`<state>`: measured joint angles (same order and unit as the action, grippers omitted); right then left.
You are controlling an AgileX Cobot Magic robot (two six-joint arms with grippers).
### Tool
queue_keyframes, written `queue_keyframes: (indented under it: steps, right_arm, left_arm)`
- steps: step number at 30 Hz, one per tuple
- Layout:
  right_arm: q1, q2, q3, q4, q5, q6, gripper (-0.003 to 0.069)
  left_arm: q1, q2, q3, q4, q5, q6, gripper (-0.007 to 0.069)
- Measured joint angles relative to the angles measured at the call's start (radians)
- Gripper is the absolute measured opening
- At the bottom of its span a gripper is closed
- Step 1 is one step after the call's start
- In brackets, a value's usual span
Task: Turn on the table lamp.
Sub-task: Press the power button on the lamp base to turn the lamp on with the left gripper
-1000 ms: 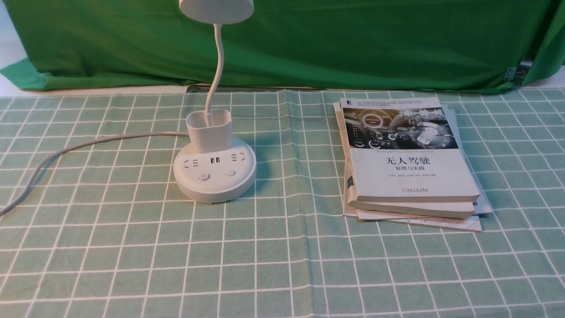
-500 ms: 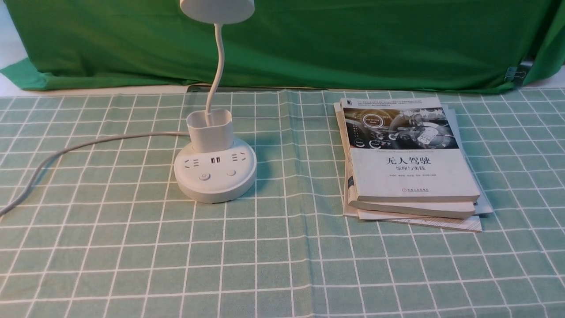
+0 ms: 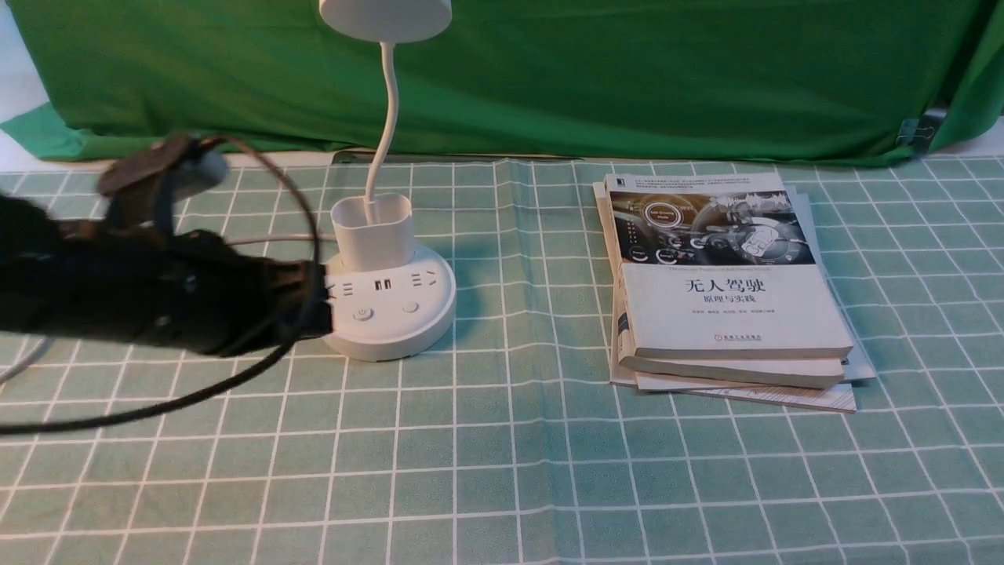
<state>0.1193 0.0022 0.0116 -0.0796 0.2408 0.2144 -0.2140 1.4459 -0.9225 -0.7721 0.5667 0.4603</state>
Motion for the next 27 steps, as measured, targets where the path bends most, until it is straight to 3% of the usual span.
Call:
queue_keyframes:
  steps: [3,7,14,27]
  right_arm:
    - [0.0,0.0,0.0,0.0,0.0,0.0,0.0238]
    - [0.0,0.0,0.0,0.0,0.0,0.0,0.0238]
    - [0.0,0.0,0.0,0.0,0.0,0.0,0.0238]
    - [0.0,0.0,0.0,0.0,0.0,0.0,0.0238]
  left_arm:
    - [-0.123,0.17,-0.16,0.325,-0.022,-0.241,0.0021]
    - [-0.186,0.351,-0.349,0.589,0.012,-0.452,0.0021]
    - [-0.189,0.527,-0.499,0.693,0.047,-0.549,0.0021]
    - [-0.189,0.567,-0.518,0.708,0.007,-0.593,0.0021]
